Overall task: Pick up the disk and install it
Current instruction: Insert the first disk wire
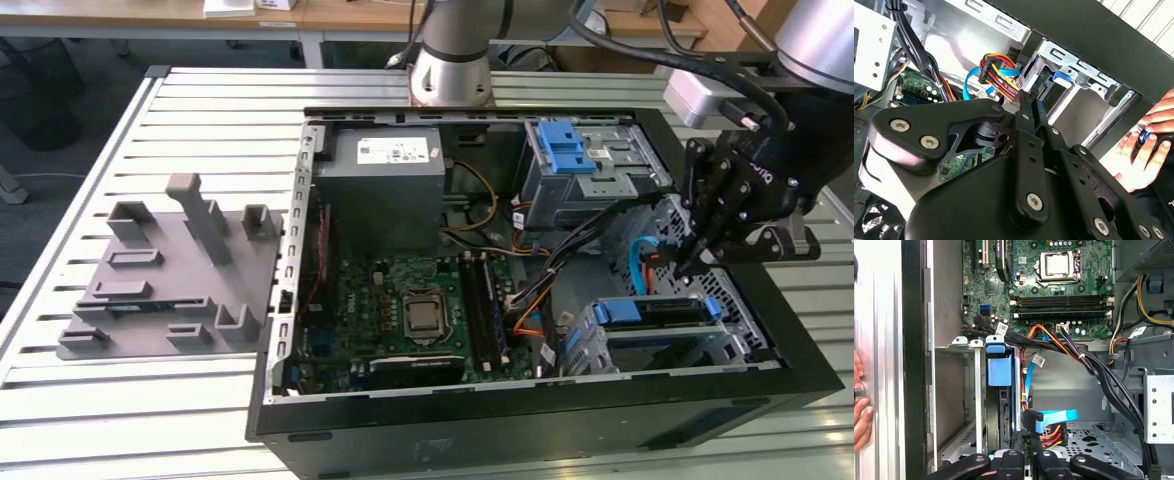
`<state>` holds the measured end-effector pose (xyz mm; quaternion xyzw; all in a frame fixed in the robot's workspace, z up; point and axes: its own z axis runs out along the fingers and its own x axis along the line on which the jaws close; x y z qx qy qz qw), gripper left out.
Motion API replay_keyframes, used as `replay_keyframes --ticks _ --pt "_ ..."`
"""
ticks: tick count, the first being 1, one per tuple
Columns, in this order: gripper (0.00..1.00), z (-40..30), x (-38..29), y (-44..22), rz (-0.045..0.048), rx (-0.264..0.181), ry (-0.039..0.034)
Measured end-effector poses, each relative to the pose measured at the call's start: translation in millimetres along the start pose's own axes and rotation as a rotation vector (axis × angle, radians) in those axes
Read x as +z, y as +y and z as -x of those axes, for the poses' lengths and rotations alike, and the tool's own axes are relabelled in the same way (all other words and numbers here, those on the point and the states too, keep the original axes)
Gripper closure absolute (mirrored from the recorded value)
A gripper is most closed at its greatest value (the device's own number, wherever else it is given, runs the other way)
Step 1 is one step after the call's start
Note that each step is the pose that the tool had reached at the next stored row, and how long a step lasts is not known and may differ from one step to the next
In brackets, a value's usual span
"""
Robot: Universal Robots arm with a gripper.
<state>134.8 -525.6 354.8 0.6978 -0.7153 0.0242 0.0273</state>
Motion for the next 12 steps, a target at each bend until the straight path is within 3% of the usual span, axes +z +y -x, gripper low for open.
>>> replay_keyframes --ticks 12 --pt "0.84 -4.5 7.9 0.8 0.0001 0.0 -0.0034"
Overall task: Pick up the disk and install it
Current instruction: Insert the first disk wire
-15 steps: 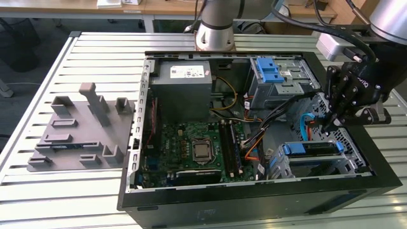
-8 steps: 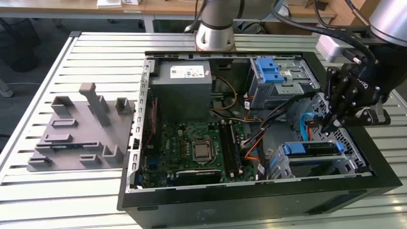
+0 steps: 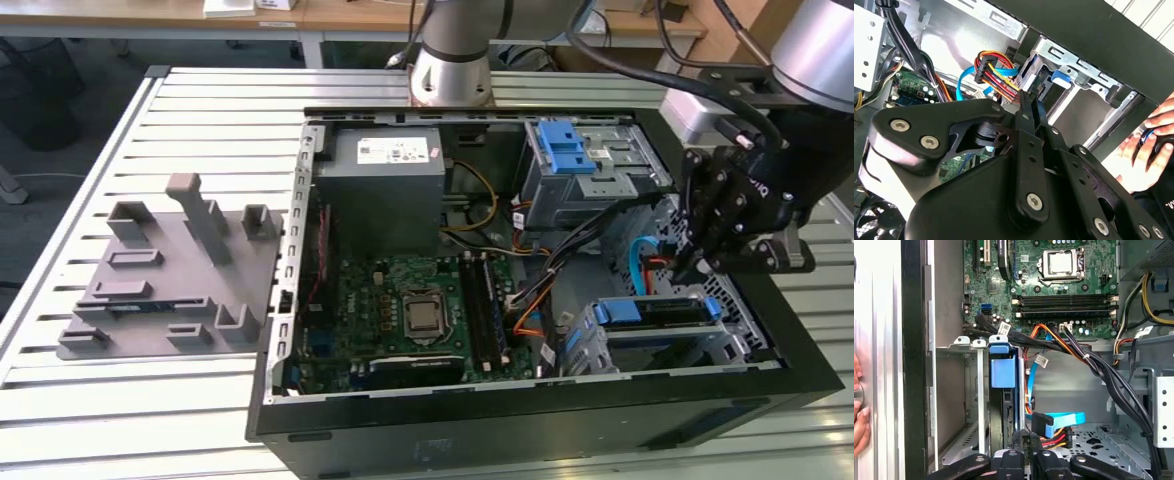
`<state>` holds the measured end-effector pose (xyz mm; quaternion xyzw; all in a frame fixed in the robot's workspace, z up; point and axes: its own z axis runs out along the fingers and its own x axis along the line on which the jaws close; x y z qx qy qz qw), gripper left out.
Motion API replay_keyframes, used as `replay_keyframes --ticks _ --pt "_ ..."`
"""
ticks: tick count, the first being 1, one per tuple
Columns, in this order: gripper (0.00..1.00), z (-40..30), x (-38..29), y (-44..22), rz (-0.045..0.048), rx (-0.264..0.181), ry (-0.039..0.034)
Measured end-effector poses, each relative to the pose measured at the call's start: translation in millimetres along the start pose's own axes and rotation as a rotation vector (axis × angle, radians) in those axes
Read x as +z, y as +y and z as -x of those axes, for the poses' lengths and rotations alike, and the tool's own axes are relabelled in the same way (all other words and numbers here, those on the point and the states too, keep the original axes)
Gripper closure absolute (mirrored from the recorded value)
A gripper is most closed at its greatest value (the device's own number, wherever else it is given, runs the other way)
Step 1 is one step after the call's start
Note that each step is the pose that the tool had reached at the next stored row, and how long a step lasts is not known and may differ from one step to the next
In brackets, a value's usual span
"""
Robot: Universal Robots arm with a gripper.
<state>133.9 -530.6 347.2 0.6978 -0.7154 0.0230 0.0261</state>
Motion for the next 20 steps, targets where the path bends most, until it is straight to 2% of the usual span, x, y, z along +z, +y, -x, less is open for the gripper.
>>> replay_keyframes --ticks 2,5,10,16,20 --pt "0.84 -0.8 1.3 0.0 0.0 0.0 -0.0014" --pt "0.84 -1.7 3.8 0.0 0.0006 0.004 -0.0096" --pt "0.84 -3.9 7.7 -0.1 0.0013 0.014 -0.0126" --pt "0.84 -11.8 9.7 -0.3 0.0014 0.014 -0.0155" --pt "0.84 -11.9 10.9 0.0 0.0014 0.014 -0.0156"
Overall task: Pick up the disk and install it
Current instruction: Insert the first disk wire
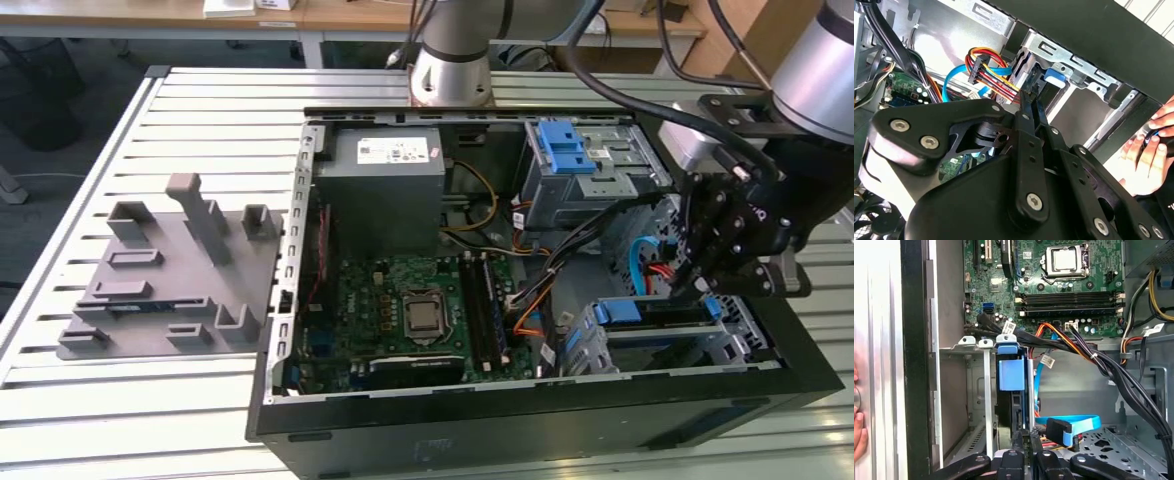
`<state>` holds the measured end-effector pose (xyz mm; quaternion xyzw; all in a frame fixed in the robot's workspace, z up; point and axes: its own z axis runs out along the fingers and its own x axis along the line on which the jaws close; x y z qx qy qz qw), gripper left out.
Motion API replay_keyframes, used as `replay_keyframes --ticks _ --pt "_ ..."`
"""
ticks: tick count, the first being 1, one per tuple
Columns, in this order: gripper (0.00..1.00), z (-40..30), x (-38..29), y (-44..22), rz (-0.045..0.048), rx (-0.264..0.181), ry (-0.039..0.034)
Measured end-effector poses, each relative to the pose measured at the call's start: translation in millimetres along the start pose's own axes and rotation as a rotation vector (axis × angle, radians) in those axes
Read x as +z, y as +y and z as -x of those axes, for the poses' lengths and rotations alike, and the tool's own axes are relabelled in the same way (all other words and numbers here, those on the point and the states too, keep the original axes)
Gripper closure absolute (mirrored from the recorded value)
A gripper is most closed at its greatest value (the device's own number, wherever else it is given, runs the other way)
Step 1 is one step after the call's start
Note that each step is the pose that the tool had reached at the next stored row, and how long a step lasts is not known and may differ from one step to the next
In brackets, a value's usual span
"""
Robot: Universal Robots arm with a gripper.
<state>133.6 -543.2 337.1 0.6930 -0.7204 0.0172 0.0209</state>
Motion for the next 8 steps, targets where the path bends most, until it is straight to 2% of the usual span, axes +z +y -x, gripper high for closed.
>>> replay_keyframes --ticks 8 --pt "0.84 -0.7 2.6 0.0 0.0002 0.005 -0.0001"
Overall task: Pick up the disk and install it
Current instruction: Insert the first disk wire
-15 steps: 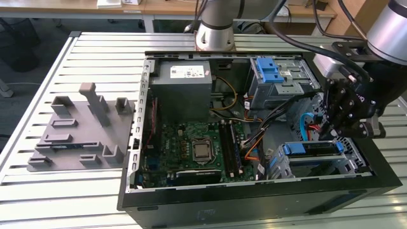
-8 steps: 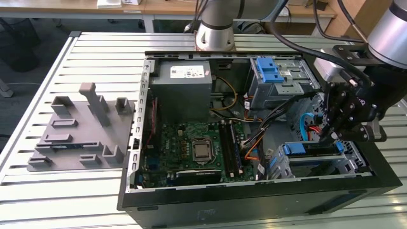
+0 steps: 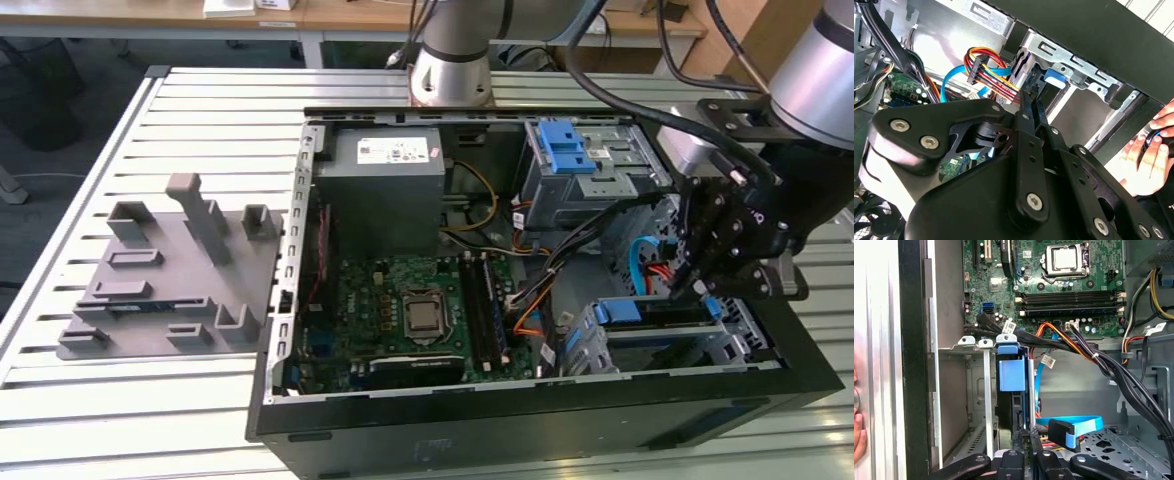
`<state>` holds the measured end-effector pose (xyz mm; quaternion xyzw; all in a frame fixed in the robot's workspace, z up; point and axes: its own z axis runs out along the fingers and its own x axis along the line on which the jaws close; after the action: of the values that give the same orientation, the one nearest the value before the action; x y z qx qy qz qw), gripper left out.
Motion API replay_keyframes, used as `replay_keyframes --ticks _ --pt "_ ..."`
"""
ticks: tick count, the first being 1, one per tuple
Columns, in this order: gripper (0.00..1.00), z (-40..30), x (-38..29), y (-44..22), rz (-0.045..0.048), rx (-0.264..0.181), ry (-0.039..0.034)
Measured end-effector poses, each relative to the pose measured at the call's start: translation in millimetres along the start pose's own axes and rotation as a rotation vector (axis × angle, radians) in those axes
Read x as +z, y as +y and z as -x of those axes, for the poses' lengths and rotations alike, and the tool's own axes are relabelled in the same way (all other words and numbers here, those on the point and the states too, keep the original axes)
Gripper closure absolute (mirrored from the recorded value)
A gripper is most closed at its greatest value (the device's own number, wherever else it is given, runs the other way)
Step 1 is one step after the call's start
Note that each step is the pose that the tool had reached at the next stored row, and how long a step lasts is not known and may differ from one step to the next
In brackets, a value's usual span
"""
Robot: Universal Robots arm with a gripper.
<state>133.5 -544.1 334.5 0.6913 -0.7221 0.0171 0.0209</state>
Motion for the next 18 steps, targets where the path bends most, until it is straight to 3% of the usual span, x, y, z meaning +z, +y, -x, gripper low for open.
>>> replay_keyframes --ticks 18 --pt "0.84 -1.9 2.1 -0.1 0.0006 0.009 -0.0021"
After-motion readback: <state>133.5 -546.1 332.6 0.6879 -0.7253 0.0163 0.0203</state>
